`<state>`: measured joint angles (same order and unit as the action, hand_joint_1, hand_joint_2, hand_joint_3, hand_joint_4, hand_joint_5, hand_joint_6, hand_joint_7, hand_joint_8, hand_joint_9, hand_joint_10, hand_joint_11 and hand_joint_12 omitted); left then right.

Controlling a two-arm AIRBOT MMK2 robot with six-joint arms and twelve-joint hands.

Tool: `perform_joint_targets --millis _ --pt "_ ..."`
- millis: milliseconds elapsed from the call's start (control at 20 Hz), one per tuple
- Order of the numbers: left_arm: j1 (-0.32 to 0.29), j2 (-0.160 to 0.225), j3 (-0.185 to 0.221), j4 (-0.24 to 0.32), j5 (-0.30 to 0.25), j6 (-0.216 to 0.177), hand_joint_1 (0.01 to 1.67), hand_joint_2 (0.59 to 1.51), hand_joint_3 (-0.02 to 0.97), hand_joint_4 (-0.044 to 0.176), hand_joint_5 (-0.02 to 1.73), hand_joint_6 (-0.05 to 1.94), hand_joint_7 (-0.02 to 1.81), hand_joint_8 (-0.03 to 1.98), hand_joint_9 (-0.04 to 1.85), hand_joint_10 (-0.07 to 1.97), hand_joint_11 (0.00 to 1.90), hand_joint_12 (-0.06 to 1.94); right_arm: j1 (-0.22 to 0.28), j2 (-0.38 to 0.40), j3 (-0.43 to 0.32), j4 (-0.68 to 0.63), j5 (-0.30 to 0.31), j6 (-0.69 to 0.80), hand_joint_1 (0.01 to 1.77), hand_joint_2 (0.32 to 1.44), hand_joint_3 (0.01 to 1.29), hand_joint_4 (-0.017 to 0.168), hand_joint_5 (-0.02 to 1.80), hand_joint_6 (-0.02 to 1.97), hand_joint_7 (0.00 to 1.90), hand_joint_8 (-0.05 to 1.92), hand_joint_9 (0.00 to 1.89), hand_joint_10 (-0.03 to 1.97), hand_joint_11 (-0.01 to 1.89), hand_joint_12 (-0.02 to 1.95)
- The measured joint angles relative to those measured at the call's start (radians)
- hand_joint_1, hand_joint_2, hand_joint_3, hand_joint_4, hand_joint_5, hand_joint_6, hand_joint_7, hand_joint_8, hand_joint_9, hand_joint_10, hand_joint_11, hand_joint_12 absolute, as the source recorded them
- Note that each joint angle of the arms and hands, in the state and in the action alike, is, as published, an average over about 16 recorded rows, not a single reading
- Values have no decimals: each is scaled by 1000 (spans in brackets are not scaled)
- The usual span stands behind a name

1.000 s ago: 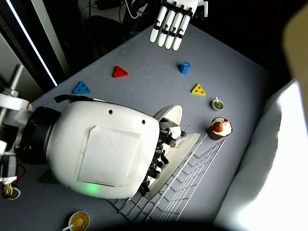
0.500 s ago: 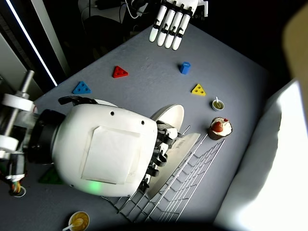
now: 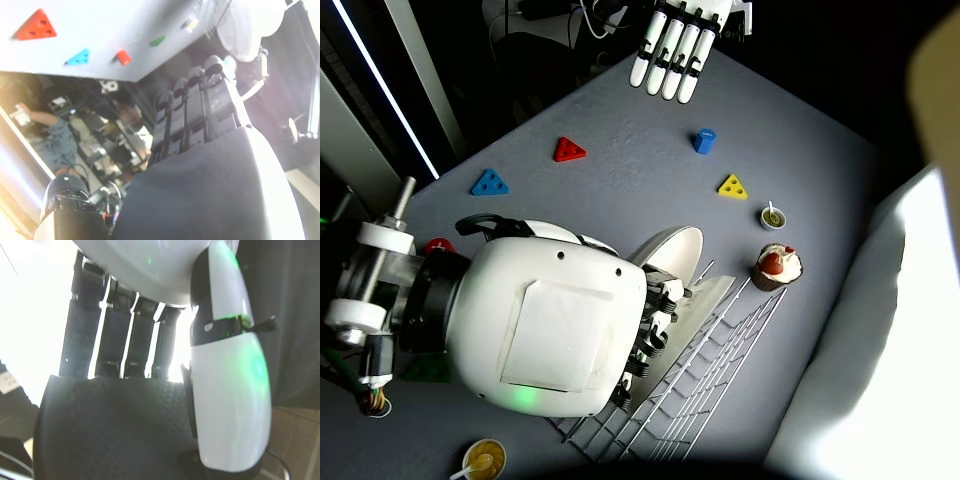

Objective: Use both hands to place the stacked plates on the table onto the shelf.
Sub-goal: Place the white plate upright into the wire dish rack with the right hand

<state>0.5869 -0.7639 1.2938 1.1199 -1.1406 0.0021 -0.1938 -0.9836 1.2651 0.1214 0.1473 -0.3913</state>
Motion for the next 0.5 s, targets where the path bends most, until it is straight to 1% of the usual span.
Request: perform_joint_targets --millis 100,250,450,500 --pt "0 0 0 0 0 0 34 893 19 3 82 19 113 -2 101 9 113 3 -12 -4 7 0 10 3 1235 1038 12 -4 854 639 922 291 1066 19 1220 47" --pt "0 0 -1 0 -1 0 34 894 19 3 82 19 113 -3 101 9 116 3 -26 -7 15 1 22 7 1218 1036 12 -4 812 462 890 263 1019 18 1171 29" --pt "0 0 -2 0 -1 0 34 893 20 4 82 19 118 -2 105 9 119 2 -32 -5 17 0 30 14 1179 1026 12 -4 730 216 805 50 922 20 1061 11" --pt "0 0 -2 0 -1 0 34 893 20 4 82 19 119 -3 105 9 118 2 -29 -3 17 0 30 16 1169 1021 12 -4 710 154 782 26 893 21 1031 8"
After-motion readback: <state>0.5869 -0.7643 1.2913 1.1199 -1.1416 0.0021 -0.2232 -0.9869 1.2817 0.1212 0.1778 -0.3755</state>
